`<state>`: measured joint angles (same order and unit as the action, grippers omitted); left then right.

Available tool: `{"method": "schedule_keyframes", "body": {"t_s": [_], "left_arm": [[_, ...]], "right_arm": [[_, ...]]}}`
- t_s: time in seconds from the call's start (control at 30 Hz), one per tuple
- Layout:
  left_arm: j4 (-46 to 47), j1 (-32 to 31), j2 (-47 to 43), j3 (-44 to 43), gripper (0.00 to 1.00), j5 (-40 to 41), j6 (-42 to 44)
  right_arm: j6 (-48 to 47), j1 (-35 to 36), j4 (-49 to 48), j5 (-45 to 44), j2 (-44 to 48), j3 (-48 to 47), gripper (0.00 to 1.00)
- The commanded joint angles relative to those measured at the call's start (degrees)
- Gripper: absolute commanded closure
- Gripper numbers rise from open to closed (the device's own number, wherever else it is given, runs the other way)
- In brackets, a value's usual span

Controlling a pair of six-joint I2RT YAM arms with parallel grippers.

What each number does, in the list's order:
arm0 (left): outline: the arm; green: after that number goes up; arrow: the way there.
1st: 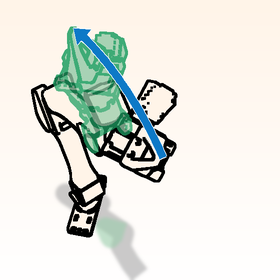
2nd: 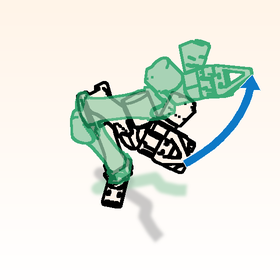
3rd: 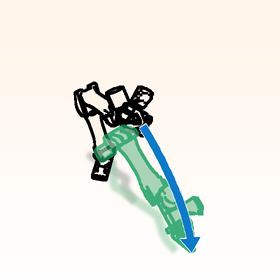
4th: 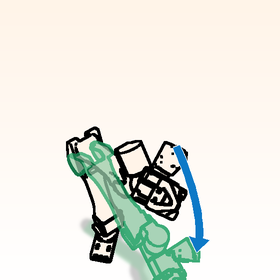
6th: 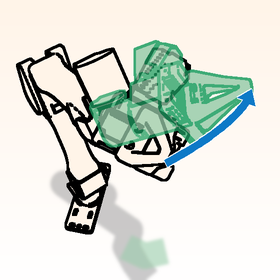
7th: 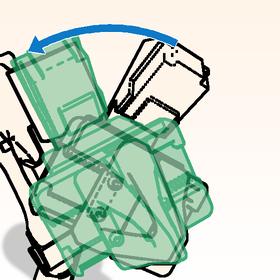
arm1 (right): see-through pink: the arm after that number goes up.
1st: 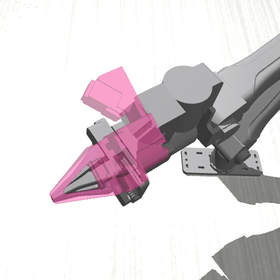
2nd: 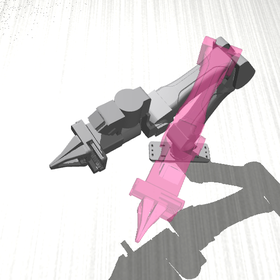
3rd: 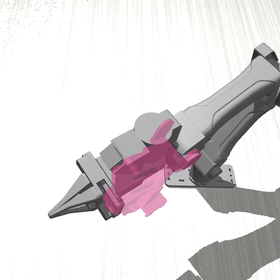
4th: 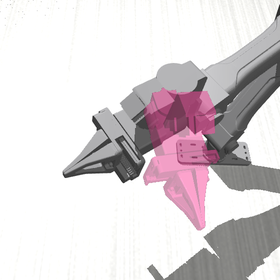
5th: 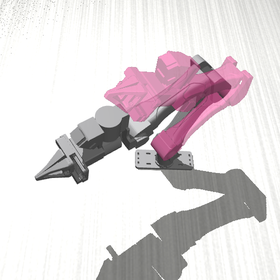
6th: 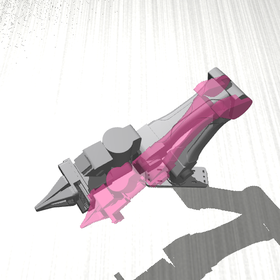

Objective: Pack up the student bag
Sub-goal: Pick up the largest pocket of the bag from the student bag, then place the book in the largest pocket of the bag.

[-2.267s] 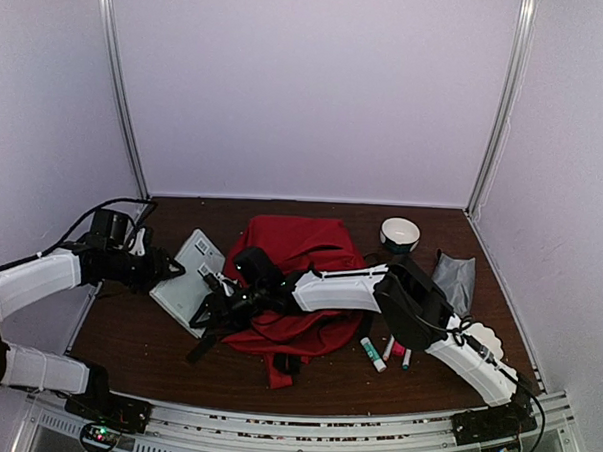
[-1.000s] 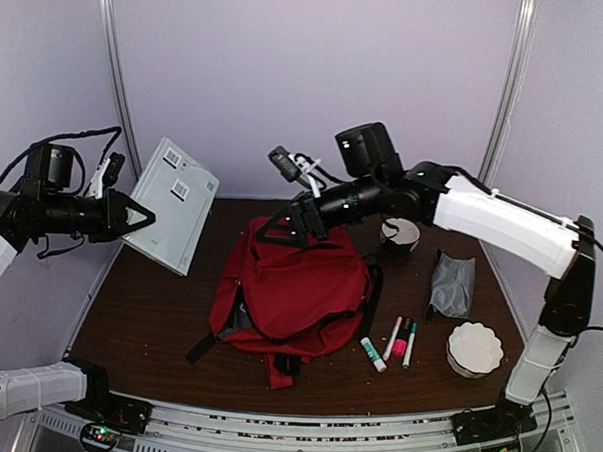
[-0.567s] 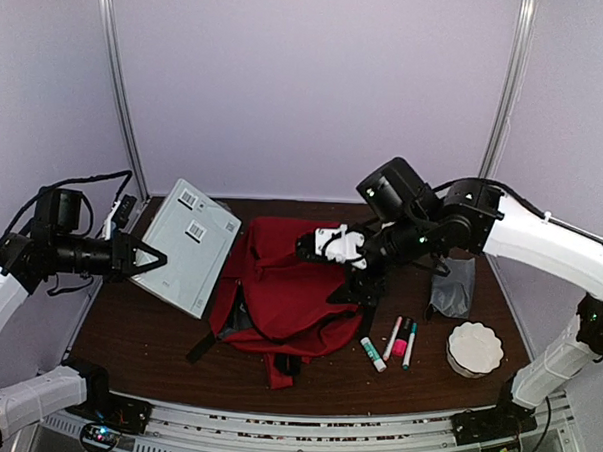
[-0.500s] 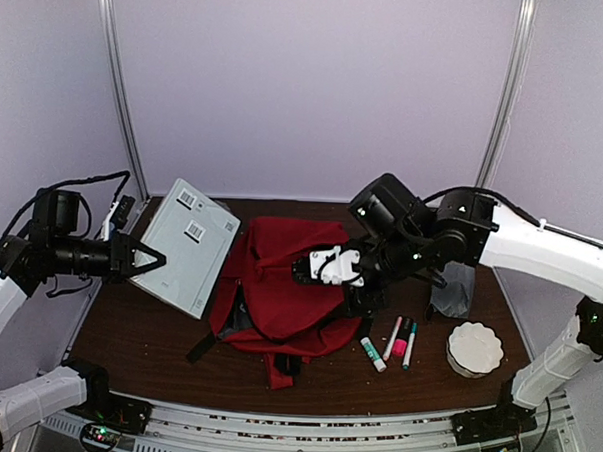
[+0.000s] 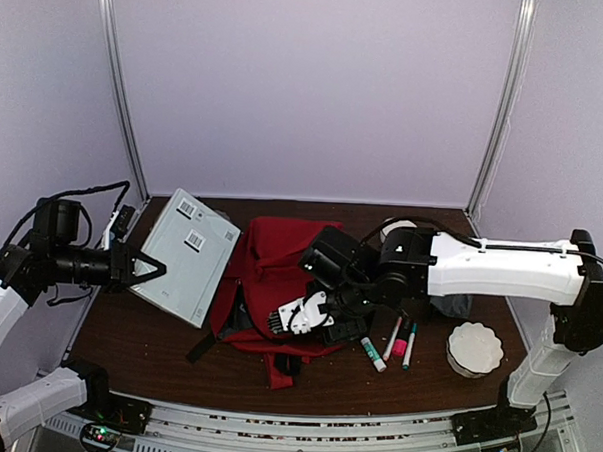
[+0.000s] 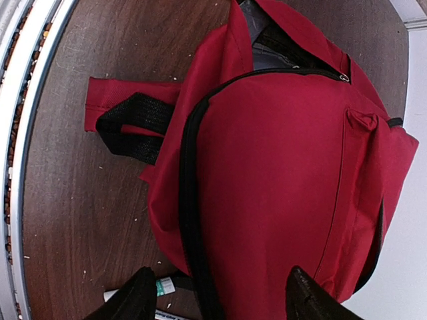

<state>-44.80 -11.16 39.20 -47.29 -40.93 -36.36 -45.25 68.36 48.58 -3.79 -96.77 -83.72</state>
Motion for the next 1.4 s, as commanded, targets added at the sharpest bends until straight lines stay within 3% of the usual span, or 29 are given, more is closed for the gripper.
{"method": "schedule_keyframes", "body": {"t_s": [0.0, 0.3, 0.33, 0.5, 0.83, 1.0, 1.1, 1.37], "left_arm": [[7.1, -0.1, -1.1, -0.6, 1.0, -2.4, 1.2], [5.4, -0.1, -0.5, -1.5, 1.0, -2.0, 2.9], [5.1, -0.2, -0.3, -1.7, 1.0, -2.1, 3.6], [-6.7, -0.2, 2.0, -7.0, 1.0, -0.1, 13.9], [-0.8, -4.9, -0.5, -0.6, 1.0, -13.5, 10.7], [1.2, -10.2, 0.9, 0.9, 1.0, -18.1, 9.4], [6.4, -13.0, 2.5, 1.7, 1.0, -19.5, 6.2], [36.0, -25.4, 11.4, 10.8, 1.0, -14.0, -8.7]], "right_arm": [[-0.8, 1.4, -3.5, -5.6, -3.9, -1.2, 0.39], [1.2, -1.2, -6.4, -10.8, -8.5, -7.5, 0.98], [1.9, -2.1, -6.2, -10.6, -8.4, -8.7, 1.0], [6.4, -6.7, -5.9, -9.1, -8.5, -16.2, 1.0], [21.1, -15.9, -2.7, -5.3, -16.3, -37.0, 1.0], [22.8, -16.1, -1.7, -3.2, -16.8, -40.6, 1.0], [23.9, -16.1, -1.2, -1.6, -15.7, -40.8, 1.0], [27.0, -16.1, -0.6, 3.8, -12.6, -38.6, 1.0]]}}
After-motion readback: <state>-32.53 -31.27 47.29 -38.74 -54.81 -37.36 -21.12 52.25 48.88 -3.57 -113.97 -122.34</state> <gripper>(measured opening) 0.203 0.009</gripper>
